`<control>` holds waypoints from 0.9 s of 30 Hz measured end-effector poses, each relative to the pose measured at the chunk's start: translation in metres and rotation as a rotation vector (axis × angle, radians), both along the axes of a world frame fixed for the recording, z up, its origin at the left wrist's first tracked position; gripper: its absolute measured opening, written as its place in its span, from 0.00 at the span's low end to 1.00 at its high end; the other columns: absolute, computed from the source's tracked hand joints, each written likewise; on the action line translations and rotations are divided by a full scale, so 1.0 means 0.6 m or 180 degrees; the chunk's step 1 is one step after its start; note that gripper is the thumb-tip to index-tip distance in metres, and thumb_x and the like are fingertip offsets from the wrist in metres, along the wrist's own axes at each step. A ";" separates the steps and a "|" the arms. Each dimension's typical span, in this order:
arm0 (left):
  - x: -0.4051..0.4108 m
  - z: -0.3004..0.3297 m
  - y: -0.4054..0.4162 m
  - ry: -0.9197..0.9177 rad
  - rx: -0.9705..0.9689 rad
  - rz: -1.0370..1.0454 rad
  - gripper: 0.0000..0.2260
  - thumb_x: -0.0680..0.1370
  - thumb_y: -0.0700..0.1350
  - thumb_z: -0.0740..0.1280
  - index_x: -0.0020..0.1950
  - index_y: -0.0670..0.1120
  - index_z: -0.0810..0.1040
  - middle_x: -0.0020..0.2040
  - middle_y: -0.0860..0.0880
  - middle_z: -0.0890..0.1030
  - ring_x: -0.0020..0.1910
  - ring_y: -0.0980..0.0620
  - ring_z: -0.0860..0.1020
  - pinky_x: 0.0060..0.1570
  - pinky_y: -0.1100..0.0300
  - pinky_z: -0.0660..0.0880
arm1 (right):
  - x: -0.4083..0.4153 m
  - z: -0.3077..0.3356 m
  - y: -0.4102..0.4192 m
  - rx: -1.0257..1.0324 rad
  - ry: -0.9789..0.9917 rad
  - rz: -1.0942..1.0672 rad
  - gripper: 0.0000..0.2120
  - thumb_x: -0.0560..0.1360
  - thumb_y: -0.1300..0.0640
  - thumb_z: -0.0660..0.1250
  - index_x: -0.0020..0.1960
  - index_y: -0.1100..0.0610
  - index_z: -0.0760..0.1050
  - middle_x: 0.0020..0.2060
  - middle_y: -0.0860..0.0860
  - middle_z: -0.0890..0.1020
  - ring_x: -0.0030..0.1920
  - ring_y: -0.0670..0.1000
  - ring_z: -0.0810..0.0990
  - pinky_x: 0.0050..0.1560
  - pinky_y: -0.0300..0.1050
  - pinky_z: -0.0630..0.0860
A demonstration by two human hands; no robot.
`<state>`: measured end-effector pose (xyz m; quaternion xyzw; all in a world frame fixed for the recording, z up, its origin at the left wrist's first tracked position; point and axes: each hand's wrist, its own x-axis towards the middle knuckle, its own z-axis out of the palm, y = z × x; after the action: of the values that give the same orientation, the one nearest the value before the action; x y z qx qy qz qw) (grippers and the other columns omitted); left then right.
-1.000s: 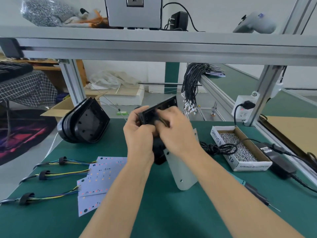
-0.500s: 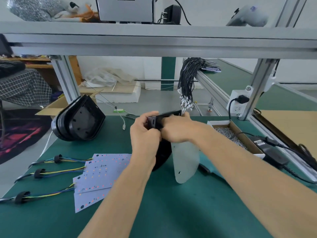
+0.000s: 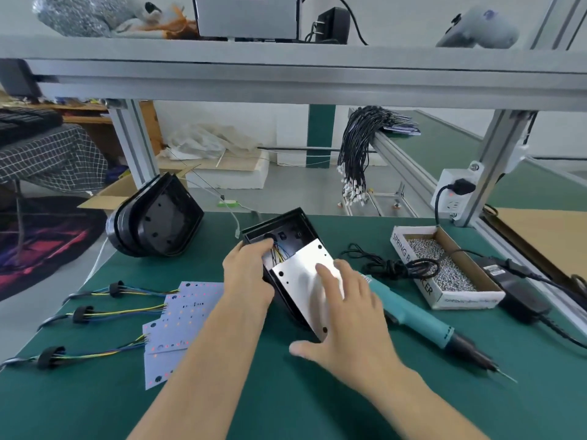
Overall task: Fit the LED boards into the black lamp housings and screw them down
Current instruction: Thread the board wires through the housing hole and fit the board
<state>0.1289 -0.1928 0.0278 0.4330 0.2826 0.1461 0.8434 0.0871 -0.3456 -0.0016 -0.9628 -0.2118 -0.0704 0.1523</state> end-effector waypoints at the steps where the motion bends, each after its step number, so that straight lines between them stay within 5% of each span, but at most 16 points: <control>1: -0.001 0.001 -0.005 -0.0049 0.0018 -0.0055 0.04 0.75 0.33 0.67 0.44 0.41 0.76 0.34 0.44 0.77 0.30 0.48 0.75 0.33 0.59 0.73 | 0.002 -0.014 0.001 -0.0116 0.0065 -0.0012 0.53 0.60 0.31 0.70 0.74 0.46 0.46 0.74 0.48 0.47 0.74 0.52 0.50 0.71 0.54 0.57; 3: -0.006 0.004 -0.011 -0.0189 0.0043 -0.0125 0.06 0.75 0.33 0.67 0.41 0.42 0.77 0.30 0.46 0.80 0.27 0.49 0.78 0.29 0.61 0.77 | 0.012 -0.017 -0.004 -0.0064 0.0073 -0.0032 0.51 0.61 0.35 0.72 0.74 0.47 0.47 0.73 0.48 0.48 0.72 0.53 0.52 0.69 0.55 0.62; 7: -0.009 0.009 -0.012 -0.0322 0.0111 -0.0175 0.06 0.76 0.35 0.68 0.41 0.44 0.78 0.31 0.48 0.82 0.27 0.51 0.79 0.28 0.62 0.77 | 0.018 -0.009 -0.015 0.0053 -0.0200 0.0225 0.35 0.71 0.53 0.69 0.72 0.51 0.54 0.70 0.48 0.56 0.68 0.52 0.60 0.55 0.40 0.71; 13: -0.008 0.008 -0.011 -0.0508 0.0132 -0.0399 0.07 0.77 0.43 0.69 0.39 0.47 0.78 0.34 0.49 0.84 0.32 0.53 0.81 0.30 0.62 0.78 | 0.011 0.041 -0.036 0.0736 -0.0849 0.0222 0.12 0.80 0.53 0.61 0.61 0.57 0.73 0.54 0.52 0.75 0.51 0.56 0.75 0.47 0.50 0.73; 15: -0.008 0.009 -0.008 -0.0573 0.0151 -0.0428 0.06 0.78 0.45 0.68 0.41 0.47 0.78 0.35 0.50 0.84 0.32 0.54 0.82 0.31 0.63 0.78 | 0.018 0.064 -0.046 0.1259 -0.0942 0.0122 0.08 0.79 0.58 0.63 0.57 0.57 0.75 0.47 0.51 0.78 0.45 0.54 0.76 0.46 0.46 0.70; 18: -0.008 0.010 -0.002 -0.0545 0.0210 -0.0539 0.06 0.78 0.48 0.67 0.48 0.47 0.79 0.40 0.50 0.86 0.36 0.54 0.83 0.35 0.62 0.80 | 0.032 0.082 -0.064 0.2078 -0.0421 -0.0020 0.06 0.78 0.61 0.65 0.53 0.55 0.76 0.38 0.39 0.78 0.39 0.40 0.73 0.43 0.28 0.66; 21: -0.010 0.014 0.006 -0.0476 0.0318 -0.0490 0.07 0.78 0.50 0.68 0.49 0.47 0.79 0.42 0.50 0.86 0.38 0.54 0.84 0.35 0.61 0.80 | 0.039 0.089 -0.076 0.2306 -0.0234 -0.0011 0.06 0.77 0.62 0.65 0.50 0.53 0.78 0.33 0.33 0.77 0.36 0.36 0.73 0.40 0.27 0.66; 24: -0.008 0.011 0.011 -0.0369 0.0900 -0.0200 0.07 0.77 0.52 0.69 0.49 0.50 0.81 0.51 0.48 0.84 0.54 0.47 0.81 0.58 0.51 0.76 | 0.046 0.105 -0.085 0.2613 0.0002 -0.0038 0.09 0.76 0.61 0.66 0.45 0.48 0.79 0.33 0.35 0.79 0.34 0.38 0.73 0.37 0.28 0.67; 27: -0.006 0.010 0.008 -0.0415 0.1388 0.0207 0.09 0.77 0.51 0.69 0.38 0.51 0.80 0.34 0.55 0.78 0.37 0.53 0.73 0.43 0.60 0.71 | 0.058 0.125 -0.100 0.2773 0.0454 -0.0178 0.06 0.76 0.61 0.67 0.45 0.51 0.82 0.34 0.43 0.81 0.35 0.44 0.74 0.39 0.40 0.69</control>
<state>0.1251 -0.1879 0.0341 0.5854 0.2031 0.2586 0.7411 0.1221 -0.4054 0.0733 -0.8165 -0.1252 -0.0907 0.5562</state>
